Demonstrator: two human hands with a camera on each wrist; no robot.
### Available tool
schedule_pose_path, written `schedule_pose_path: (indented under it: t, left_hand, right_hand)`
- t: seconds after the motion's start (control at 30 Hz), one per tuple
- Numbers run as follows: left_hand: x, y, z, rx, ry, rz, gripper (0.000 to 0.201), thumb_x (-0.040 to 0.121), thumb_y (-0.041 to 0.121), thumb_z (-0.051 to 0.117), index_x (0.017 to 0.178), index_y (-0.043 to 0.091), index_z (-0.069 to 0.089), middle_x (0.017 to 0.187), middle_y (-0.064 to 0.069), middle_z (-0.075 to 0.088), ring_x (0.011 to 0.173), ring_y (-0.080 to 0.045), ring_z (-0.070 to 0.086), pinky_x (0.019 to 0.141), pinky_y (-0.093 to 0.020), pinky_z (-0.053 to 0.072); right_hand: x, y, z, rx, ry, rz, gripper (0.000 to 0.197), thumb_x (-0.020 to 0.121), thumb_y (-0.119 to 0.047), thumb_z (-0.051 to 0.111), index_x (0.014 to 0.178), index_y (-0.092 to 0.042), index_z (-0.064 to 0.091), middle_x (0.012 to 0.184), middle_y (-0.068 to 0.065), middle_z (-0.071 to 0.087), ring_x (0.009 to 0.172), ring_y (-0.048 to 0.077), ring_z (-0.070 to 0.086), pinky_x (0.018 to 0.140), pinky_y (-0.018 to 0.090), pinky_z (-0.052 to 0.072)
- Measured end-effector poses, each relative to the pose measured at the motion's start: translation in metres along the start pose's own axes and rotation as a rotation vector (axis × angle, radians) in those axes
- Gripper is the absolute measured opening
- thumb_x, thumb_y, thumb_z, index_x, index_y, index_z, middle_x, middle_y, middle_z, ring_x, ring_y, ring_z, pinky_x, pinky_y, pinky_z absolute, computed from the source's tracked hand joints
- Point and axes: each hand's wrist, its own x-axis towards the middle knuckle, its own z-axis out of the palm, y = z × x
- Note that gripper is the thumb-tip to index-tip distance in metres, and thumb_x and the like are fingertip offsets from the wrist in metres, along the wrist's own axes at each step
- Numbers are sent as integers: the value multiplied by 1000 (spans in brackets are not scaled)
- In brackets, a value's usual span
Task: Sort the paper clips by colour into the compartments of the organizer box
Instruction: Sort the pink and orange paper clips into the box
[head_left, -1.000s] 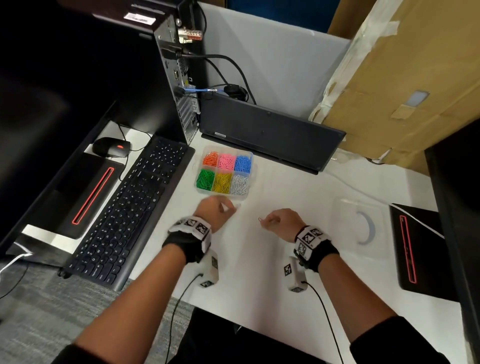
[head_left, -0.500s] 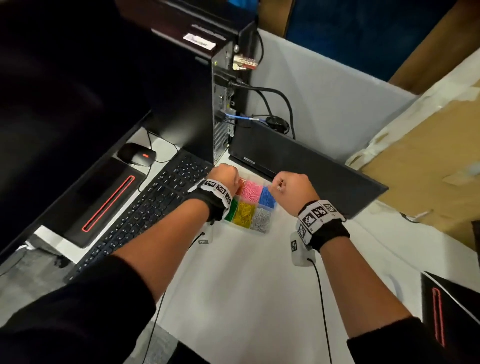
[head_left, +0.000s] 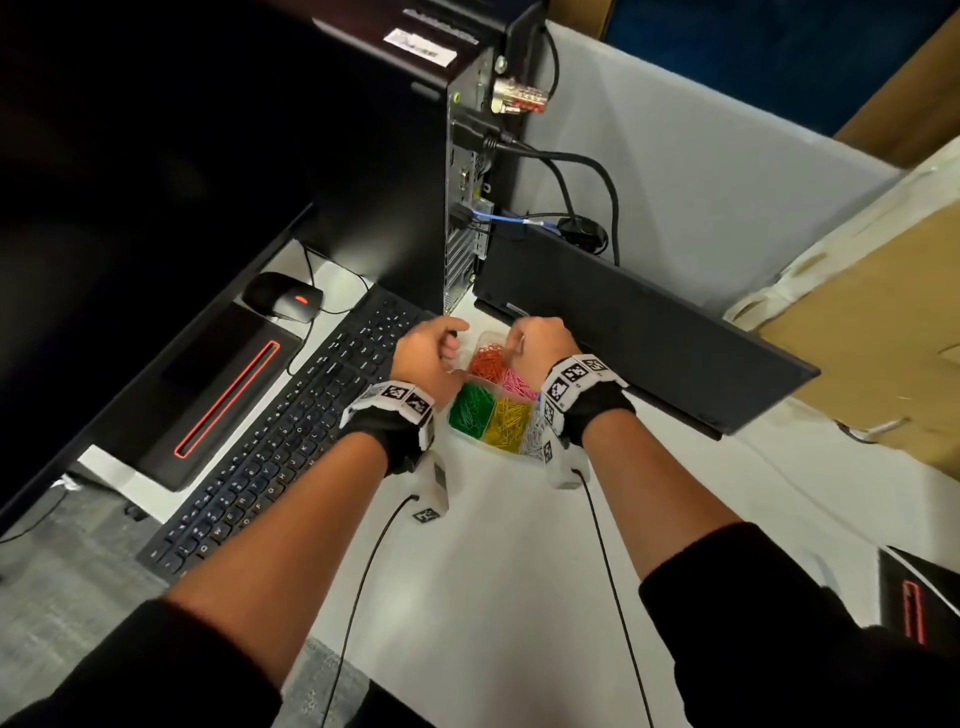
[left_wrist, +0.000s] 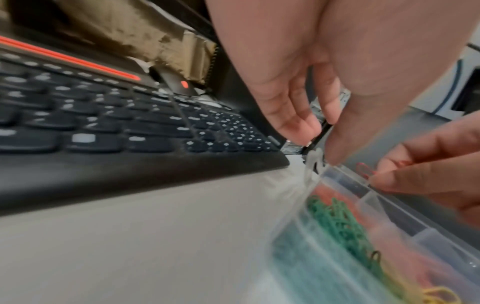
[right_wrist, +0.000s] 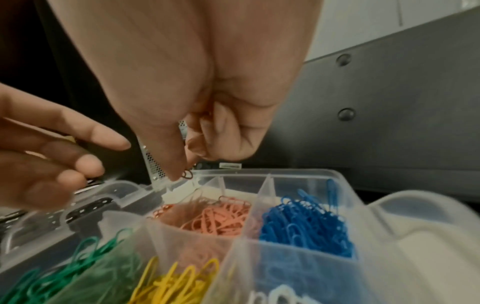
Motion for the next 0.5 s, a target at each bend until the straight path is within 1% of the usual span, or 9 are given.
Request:
schedule_pose_path:
  t: [0.1, 0.17, 0.2, 0.27, 0.3, 0.33, 0.4, 0.47, 0.5]
  left_hand:
    - [-13, -10, -5, 64, 43, -7, 48, 75, 1, 73, 118, 18, 62, 97, -3, 58, 76, -8, 52, 62, -2, 42]
    - [-18, -13, -7, 60, 41, -27, 47, 76, 2, 72, 119, 16, 62, 98, -4, 60, 78, -11, 53, 66, 0, 41]
    - [-20, -14, -7, 62, 35, -39, 47, 76, 2, 72, 119, 16, 62, 98, -5, 61, 79, -12, 55, 71, -2, 43]
    - [-23, -15, -4, 76, 14, -70, 46, 77, 5, 72, 121, 16, 62, 100, -3, 64, 83, -13, 58, 82, -17, 50]
    - [-25, -15, -2, 90, -8, -88, 46, 80, 7, 71, 123, 17, 61, 101, -2, 66, 85, -13, 60, 84, -21, 50]
    - [-26, -16, 1, 111, -36, -101, 44, 83, 9, 69, 125, 17, 60, 102, 0, 67, 87, -12, 62, 83, -22, 50]
    - [-30, -16, 7, 147, -70, -95, 38, 88, 10, 62, 124, 21, 62, 101, -1, 70, 88, -16, 66, 80, -26, 53]
    - [-34, -14, 12, 152, -76, -96, 36, 87, 10, 58, 121, 23, 64, 98, -3, 72, 87, -21, 69, 80, -35, 57]
    - [-36, -12, 15, 152, -77, -110, 38, 85, 9, 59, 120, 23, 64, 97, -3, 72, 86, -21, 69, 81, -37, 58]
  right_hand:
    - [6, -10, 13, -70, -69, -47, 12, 88, -8, 64, 82, -17, 68, 98, 7, 67, 87, 24, 68, 78, 35, 58]
    - [7, -14, 20, -152, -99, -87, 12, 86, -7, 64, 89, -15, 72, 100, 5, 66, 90, 23, 67, 77, 32, 57]
    - [7, -15, 23, -172, -102, -107, 14, 86, -7, 65, 94, -14, 73, 101, 5, 66, 91, 23, 67, 79, 32, 57]
    - [6, -15, 27, -176, -94, -146, 22, 85, -7, 66, 105, -14, 72, 105, 6, 66, 96, 24, 66, 83, 35, 57]
    - [5, -15, 27, -184, -93, -158, 26, 85, -8, 67, 110, -14, 70, 107, 7, 65, 98, 24, 65, 84, 36, 57]
    - [3, -14, 27, -170, -85, -163, 30, 84, -7, 69, 114, -14, 69, 110, 7, 64, 99, 24, 64, 85, 36, 57]
    - [-2, -8, 25, -83, -45, -174, 35, 81, -6, 72, 114, -16, 70, 114, 6, 65, 102, 23, 64, 88, 37, 56]
    - [-11, 1, 21, 19, 7, -193, 35, 81, -4, 71, 113, -17, 71, 117, 4, 65, 104, 20, 63, 90, 34, 55]
    - [-17, 7, 17, 81, 31, -204, 33, 82, -3, 69, 111, -18, 72, 116, 2, 66, 102, 17, 63, 90, 31, 55]
